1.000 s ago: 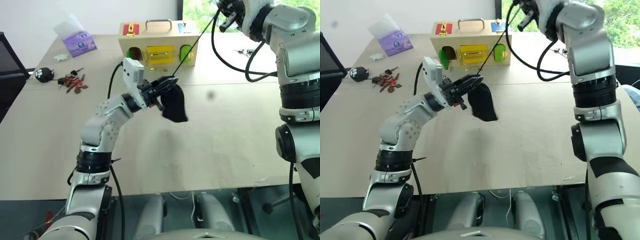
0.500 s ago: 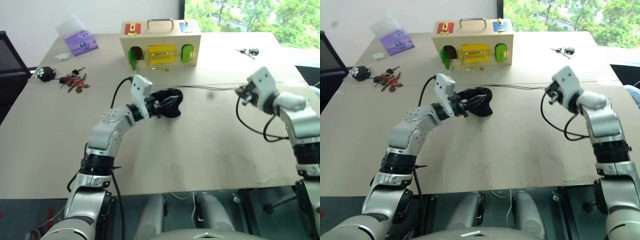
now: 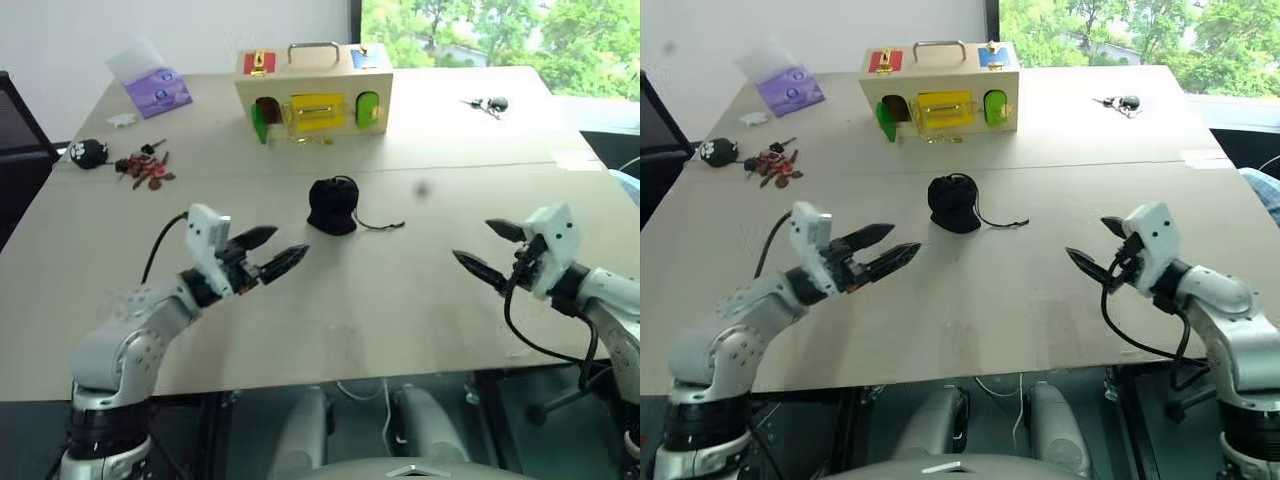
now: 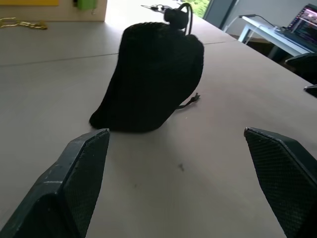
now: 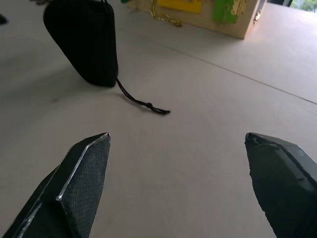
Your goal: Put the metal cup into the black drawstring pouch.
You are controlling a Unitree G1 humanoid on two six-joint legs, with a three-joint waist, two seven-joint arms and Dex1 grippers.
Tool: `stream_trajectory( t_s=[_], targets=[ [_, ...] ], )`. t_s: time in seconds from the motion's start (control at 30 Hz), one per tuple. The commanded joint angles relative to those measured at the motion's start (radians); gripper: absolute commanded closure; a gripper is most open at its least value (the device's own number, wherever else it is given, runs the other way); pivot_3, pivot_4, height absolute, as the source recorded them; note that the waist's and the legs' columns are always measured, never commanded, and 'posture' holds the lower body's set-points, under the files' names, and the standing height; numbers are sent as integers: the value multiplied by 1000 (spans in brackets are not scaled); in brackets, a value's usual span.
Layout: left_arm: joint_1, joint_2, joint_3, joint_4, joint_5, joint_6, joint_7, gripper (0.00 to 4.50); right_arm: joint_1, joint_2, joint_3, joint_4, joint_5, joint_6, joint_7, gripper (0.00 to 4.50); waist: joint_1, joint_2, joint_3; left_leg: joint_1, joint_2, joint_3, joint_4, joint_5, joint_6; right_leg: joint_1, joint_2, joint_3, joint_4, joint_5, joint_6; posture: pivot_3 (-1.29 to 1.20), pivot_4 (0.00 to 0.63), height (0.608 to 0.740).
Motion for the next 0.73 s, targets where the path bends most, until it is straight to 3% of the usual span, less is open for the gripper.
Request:
stream_trajectory(
  t_s=[0.03, 0.33, 0.73],
  targets=[
    [79, -13, 60, -97, -6, -45, 26, 0, 34, 14, -24, -54, 4, -54, -37, 80, 6, 0, 0, 0, 0, 0, 0, 0, 0, 0, 0, 0, 0, 0, 0, 0, 150, 740],
    [274, -28, 159, -137, -23, -95, 36, 0, 237, 1, -2, -100, -47, -205, -12, 80, 23, 0, -1, 0, 0, 0, 1, 0, 0, 1, 0, -1, 0, 0, 0, 0, 150, 740],
    [292, -52, 170, -86, 4, -145, 62, 0, 279, -31, -28, 14, -51, -334, 35, 80, 22, -1, -2, 1, 0, 2, 2, 0, 0, 1, 0, 0, 0, 0, 0, 0, 150, 740]
  ],
)
